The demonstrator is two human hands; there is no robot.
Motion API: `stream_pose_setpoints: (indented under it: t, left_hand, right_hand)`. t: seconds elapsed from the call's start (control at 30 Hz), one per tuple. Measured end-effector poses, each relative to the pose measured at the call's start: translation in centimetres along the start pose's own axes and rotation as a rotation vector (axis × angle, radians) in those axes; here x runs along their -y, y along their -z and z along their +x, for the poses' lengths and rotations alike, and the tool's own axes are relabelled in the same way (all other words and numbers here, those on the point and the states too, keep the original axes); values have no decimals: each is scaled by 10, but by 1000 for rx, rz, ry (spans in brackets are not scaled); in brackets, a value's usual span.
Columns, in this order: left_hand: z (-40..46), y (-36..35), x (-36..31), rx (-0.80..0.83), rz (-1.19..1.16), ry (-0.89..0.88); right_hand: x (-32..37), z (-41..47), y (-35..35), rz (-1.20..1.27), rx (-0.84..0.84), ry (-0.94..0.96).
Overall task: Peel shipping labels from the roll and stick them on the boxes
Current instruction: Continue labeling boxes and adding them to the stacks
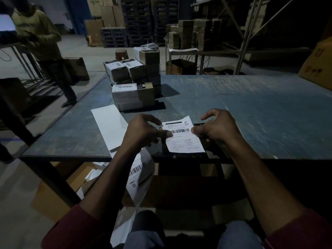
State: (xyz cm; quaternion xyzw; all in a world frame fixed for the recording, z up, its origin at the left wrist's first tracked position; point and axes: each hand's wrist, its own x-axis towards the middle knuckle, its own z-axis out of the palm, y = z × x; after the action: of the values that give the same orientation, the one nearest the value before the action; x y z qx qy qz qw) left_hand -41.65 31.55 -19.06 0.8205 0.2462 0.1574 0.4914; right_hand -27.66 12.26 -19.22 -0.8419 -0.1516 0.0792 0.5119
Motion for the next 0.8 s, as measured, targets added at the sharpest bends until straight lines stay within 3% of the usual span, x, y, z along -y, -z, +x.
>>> stream_pose_setpoints:
  t: [0.3,0.43,0.57,0.63,0.7,0.8]
  left_hand:
    - [8,-2,4,-14,192,-142]
    - [11,-5,7,-46,283,-348]
    - [19,-10,10,-57,313,-507]
    - [22,-14,13,-43,380,-582]
    - [23,-16,16,-19,395,-609]
    - [16,-11,26,-35,227,-594]
  right_hand:
    - [-4,7,10,-96,40,13]
    - [-5,3,15,-120,77,148]
    - [-3,3,11,-223,-34,341]
    - [-6,5,5,-261,-2,424]
    - [-15,7,0,-309,41,474]
    - [-29,9,5,-219,67,490]
